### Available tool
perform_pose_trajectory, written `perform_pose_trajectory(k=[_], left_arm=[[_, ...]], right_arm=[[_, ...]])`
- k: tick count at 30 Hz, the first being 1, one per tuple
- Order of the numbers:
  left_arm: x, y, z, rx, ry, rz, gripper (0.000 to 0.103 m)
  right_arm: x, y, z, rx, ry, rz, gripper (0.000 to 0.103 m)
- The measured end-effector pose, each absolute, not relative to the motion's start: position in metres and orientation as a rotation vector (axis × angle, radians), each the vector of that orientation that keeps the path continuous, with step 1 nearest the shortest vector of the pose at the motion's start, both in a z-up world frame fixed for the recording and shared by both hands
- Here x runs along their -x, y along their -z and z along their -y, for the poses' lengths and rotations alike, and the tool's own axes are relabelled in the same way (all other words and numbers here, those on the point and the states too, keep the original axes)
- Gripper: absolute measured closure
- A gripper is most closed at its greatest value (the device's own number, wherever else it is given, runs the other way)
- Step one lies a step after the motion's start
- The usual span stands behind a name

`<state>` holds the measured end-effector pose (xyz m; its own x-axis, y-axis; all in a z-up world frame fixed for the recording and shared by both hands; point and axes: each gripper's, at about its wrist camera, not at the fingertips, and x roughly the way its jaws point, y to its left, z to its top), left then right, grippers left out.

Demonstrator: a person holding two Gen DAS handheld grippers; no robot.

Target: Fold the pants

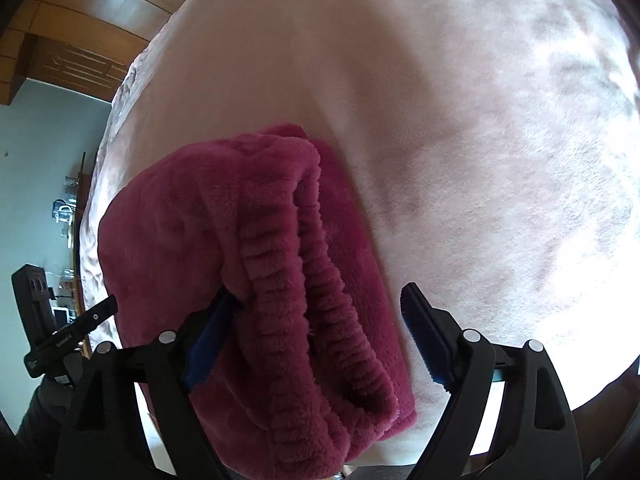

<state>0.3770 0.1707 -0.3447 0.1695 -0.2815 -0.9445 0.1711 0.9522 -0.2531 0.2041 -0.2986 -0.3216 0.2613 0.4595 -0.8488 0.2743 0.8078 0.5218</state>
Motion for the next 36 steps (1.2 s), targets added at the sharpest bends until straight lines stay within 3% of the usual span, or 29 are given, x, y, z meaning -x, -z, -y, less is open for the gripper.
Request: perform_pose_trajectory(k=[19, 28, 36], left_arm=[[-0.400, 0.385, -0.165, 0.171, 0.410, -1.458, 0.009], [-0.408, 0.403, -0.159, 0.225, 0.471, -1.487, 0.009], [-0.404, 0.389, -0.148, 0.205, 0.556, -1.446, 0.050]], right_arm=[[-0.209, 0.366, 0.307, -0.885, -0.195, -1.369, 0.014], [-0.206, 0.356, 0.295, -0.872, -0.155, -1.380, 0.021], [-0.200, 0.339, 0.284, -0.846, -0.115, -1.378, 0.043]])
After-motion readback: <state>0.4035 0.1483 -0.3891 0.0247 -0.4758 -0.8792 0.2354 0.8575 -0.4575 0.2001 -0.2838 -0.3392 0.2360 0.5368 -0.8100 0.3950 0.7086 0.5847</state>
